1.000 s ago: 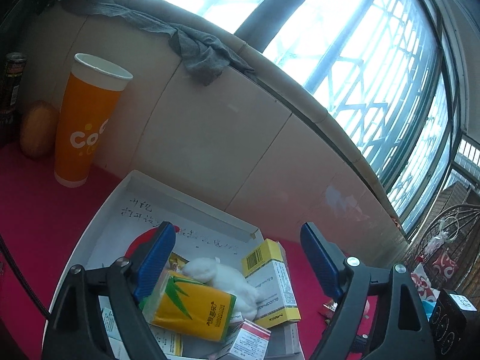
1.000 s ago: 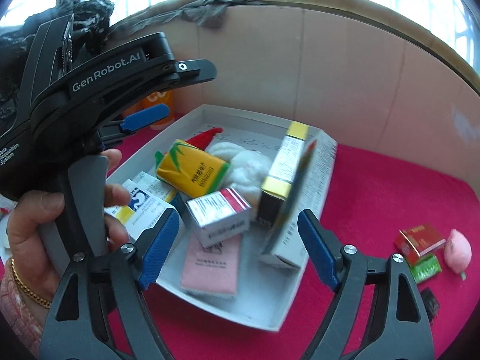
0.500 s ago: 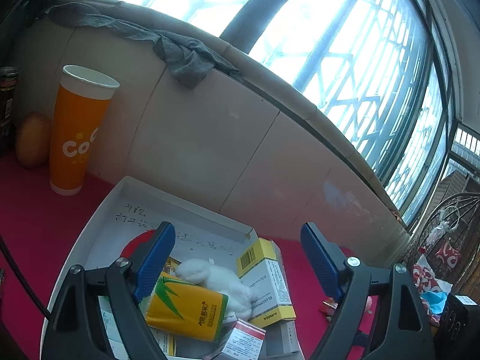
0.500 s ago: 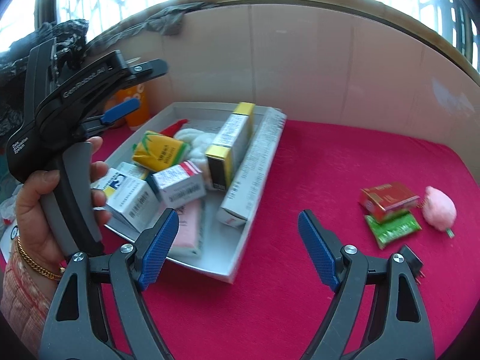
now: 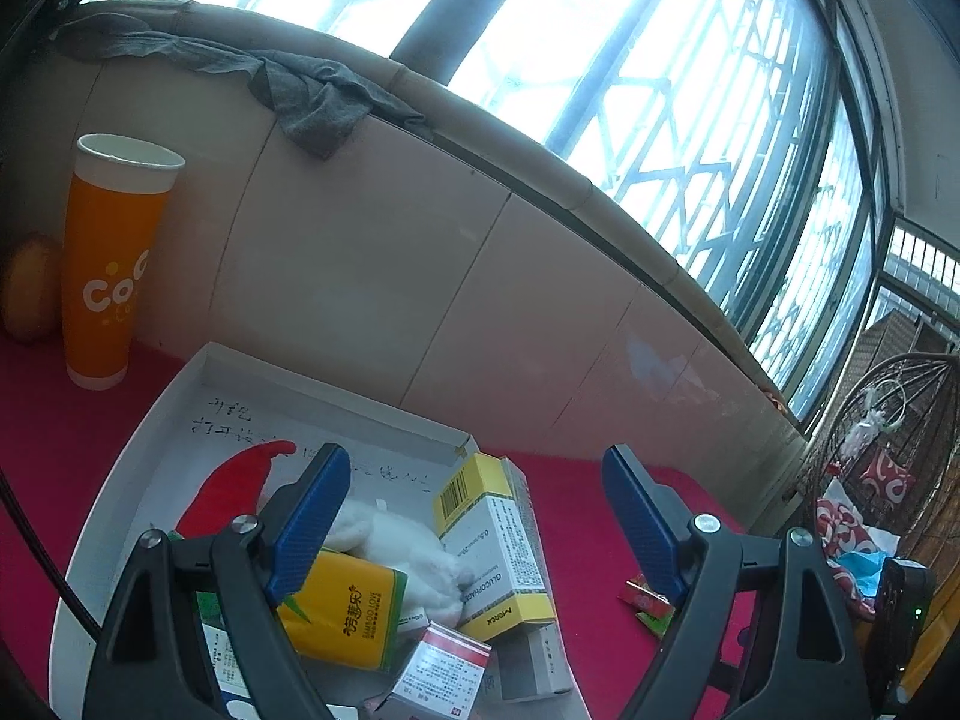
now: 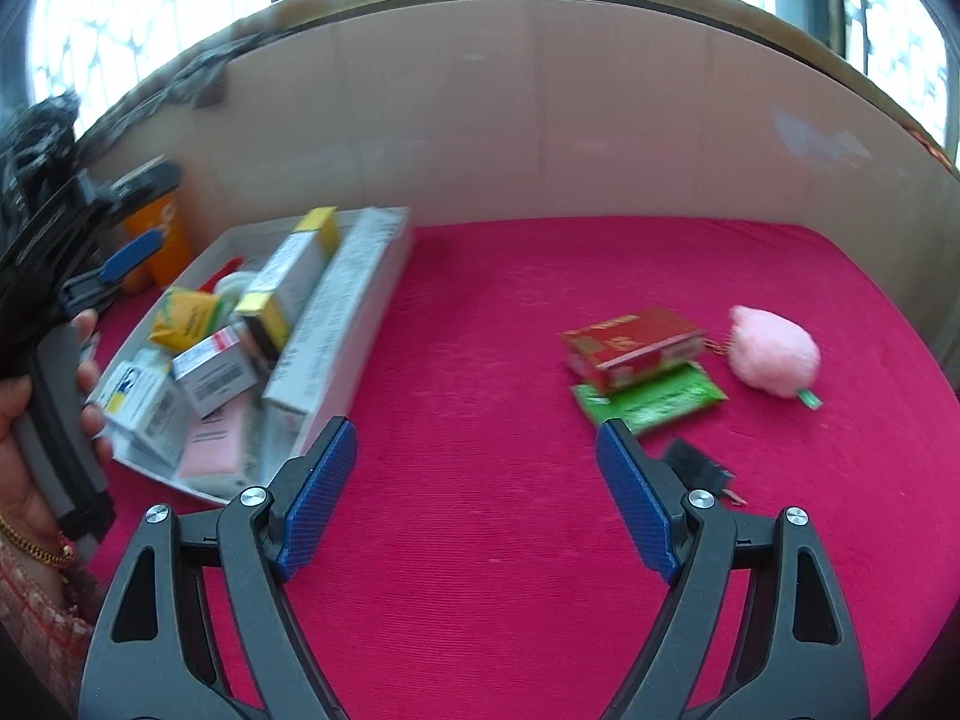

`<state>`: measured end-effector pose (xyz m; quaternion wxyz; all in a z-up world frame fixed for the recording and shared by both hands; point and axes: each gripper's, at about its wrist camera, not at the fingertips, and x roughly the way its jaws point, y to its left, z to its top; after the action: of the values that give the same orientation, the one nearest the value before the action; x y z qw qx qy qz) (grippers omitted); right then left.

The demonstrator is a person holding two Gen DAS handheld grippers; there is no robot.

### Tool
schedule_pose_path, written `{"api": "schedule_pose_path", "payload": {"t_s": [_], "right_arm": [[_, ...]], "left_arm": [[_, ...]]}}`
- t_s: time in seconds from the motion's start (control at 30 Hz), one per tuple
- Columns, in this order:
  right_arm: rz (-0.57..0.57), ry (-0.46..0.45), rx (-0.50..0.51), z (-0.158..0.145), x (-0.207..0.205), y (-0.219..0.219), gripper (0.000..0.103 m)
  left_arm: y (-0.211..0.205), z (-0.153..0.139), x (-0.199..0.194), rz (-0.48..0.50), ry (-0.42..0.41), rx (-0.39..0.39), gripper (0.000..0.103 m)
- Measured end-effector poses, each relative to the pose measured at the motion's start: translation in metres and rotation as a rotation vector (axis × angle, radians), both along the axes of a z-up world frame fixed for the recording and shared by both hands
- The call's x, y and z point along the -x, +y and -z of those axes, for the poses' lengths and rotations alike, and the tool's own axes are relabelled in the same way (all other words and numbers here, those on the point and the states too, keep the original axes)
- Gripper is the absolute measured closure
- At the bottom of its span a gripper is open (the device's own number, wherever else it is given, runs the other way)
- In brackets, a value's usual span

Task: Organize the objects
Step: 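Withdraw both grippers from tray toward red pack and black charger, then grasp red Sequoia pack with left gripper while right gripper grasps black charger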

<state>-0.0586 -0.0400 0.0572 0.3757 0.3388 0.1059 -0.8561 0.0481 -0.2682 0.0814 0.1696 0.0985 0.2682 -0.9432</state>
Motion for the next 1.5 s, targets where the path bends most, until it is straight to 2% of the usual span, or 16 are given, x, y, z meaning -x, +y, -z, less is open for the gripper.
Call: {"api": "schedule_pose_path", "payload": {"t_s": [0.13,0.37,0.47,0.63,0.8,0.93,1.03,1.17,1.3,1.4,1.43,1.47,1.5], "right_arm": [[0.065,0.0,0.015,-0.002,0.013,0.016,0.02],[0.192,0.0,0.023,-0.002,0.037,0.051,0.02],[0.24,-0.014,0.022,0.002,0.047,0.068,0.02],[0.305,-0.04,0.009,0.013,0.063,0.09,0.02],[0.33,-0.11,0.02,0.029,0.074,0.103,0.02],[0.283,-0.11,-0.007,0.037,0.073,0.09,0.02],[0.2,-0.063,-0.041,0.037,0.071,0.07,0.02],[0.05,0.042,-0.152,0.043,0.074,0.039,0.02],[-0.059,-0.022,-0.201,0.059,0.089,0.029,0.02],[-0.102,-0.072,-0.174,0.064,0.089,0.035,0.021],[-0.127,-0.075,-0.159,0.062,0.086,0.038,0.029],[-0.139,-0.066,-0.161,0.061,0.083,0.04,0.047],[-0.145,-0.046,-0.176,0.061,0.079,0.041,0.052]], "left_arm": [[0.01,-0.002,0.007,0.057,-0.002,-0.004,0.017],[0.04,-0.009,0.021,0.14,-0.024,0.037,0.017],[0.056,-0.009,0.032,0.183,-0.05,0.039,0.017],[0.092,-0.007,0.051,0.26,-0.116,0.087,0.017],[0.12,0.0,0.065,0.332,-0.176,0.128,0.017],[0.128,0.004,0.068,0.331,-0.211,0.165,0.017],[0.121,0.006,0.066,0.32,-0.208,0.139,0.017],[0.11,0.008,0.065,0.302,-0.194,0.088,0.017],[0.106,0.01,0.064,0.292,-0.188,0.073,0.017],[0.109,0.011,0.067,0.299,-0.199,0.088,0.017],[0.11,0.011,0.069,0.301,-0.205,0.093,0.017],[0.113,0.013,0.07,0.307,-0.214,0.101,0.017],[0.115,0.014,0.071,0.311,-0.221,0.108,0.017]]}}
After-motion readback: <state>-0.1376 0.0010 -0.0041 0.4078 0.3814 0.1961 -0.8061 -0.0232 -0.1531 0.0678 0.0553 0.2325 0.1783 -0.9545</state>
